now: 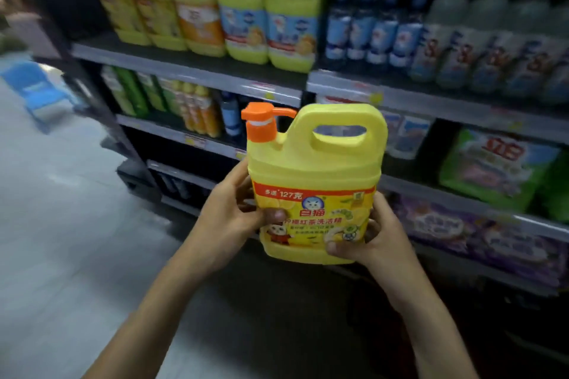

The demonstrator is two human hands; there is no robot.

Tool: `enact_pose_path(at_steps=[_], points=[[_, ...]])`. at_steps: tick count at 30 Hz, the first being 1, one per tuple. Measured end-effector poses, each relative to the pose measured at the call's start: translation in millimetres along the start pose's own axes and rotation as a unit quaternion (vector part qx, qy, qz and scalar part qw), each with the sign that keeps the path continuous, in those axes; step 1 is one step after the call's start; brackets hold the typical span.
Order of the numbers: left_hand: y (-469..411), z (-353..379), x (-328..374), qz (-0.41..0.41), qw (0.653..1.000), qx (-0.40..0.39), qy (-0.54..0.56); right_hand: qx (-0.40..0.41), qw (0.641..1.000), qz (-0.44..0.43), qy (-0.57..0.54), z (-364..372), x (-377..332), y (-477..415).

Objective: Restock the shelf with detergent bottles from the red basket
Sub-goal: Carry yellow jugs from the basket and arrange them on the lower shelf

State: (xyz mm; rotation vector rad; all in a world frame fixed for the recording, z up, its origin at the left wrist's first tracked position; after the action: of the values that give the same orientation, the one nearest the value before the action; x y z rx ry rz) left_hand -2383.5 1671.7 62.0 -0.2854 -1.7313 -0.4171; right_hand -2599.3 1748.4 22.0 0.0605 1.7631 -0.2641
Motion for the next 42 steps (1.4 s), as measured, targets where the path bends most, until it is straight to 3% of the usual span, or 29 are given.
enact_pose_path(at_steps=[7, 11, 18, 35, 42], points=[[20, -185, -16, 0.003, 0.997, 0.077, 0.004, -0.172, 0.985, -0.02, -0.014, 176, -43, -80], [23, -244, -36, 0.005, 0.991, 0.13, 0.04, -0.184, 0.982, -0.024, -0.044, 239, -56, -102], [-4, -286, -68, -0.018, 0.956, 0.202, 0.213, -0.217, 0.973, -0.034, -0.076, 302, -55, -145], [-151, -464, -65, -0.015, 0.927, 0.323, 0.189, -0.305, 0.94, -0.101, -0.113, 455, -51, -377], [-186, -546, -87, -0.024, 0.928, 0.321, 0.185, -0.32, 0.938, -0.097, -0.09, 524, -55, -428]])
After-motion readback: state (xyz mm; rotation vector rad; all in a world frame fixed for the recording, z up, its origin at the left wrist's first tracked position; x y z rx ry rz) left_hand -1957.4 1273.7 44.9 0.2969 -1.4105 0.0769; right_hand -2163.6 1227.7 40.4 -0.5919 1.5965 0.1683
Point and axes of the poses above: each hand's wrist, its own y-axis away from the middle knuckle, its own z-axis out of the palm, x = y × z, the point moved 1 cm from there along -y, towards the middle knuckle, and after that the axes turned 13 degrees about -z, right-handed, at the moved point
